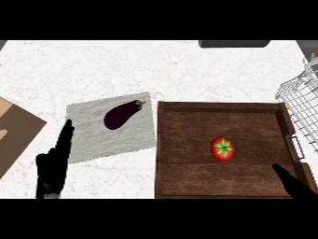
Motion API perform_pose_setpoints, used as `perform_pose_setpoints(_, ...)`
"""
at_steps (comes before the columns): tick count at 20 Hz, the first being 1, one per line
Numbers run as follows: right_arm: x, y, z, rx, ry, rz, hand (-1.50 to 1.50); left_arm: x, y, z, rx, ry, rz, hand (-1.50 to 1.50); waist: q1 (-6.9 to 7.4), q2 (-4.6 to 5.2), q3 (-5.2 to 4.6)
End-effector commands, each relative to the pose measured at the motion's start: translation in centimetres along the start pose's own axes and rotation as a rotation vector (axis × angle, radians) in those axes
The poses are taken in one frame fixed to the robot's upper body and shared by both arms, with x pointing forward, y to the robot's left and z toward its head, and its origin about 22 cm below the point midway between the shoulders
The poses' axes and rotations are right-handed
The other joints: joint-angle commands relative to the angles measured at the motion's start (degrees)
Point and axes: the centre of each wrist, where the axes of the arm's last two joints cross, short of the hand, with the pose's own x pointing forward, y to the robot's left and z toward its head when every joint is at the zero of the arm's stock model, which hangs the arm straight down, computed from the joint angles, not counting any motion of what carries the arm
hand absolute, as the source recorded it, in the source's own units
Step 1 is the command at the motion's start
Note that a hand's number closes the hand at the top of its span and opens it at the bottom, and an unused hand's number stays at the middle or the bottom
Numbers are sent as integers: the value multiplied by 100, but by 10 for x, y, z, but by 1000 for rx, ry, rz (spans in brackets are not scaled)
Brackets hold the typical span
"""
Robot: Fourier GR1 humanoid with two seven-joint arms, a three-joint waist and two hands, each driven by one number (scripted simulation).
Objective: Pick the tomato from the tray and place it in the tiered basket
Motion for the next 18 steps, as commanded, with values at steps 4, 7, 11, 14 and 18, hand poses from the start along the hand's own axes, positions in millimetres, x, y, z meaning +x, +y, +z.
perform_pose_setpoints(4, -1, -14, 23, 106, 154, 400, -150, -5, -6, 3, -45, 27, -22, 0, 249, 102, -36)
perform_pose_setpoints(7, 19, -14, 27, 56, 188, 484, -150, 4, -8, -3, -43, 13, -19, 0, 285, 109, -38)
perform_pose_setpoints(11, 53, -2, 44, 14, 237, 556, -150, 5, -13, 0, -64, 17, -25, 0, 314, 54, -15)
perform_pose_setpoints(14, 69, 32, 42, -2, 265, 633, -150, -8, -7, 3, -73, 40, -22, 0, 363, 58, 7)
perform_pose_setpoints(18, 89, 59, 53, 0, 253, 721, -150, -2, -27, 4, -64, 42, -17, 0, 293, 25, 20)
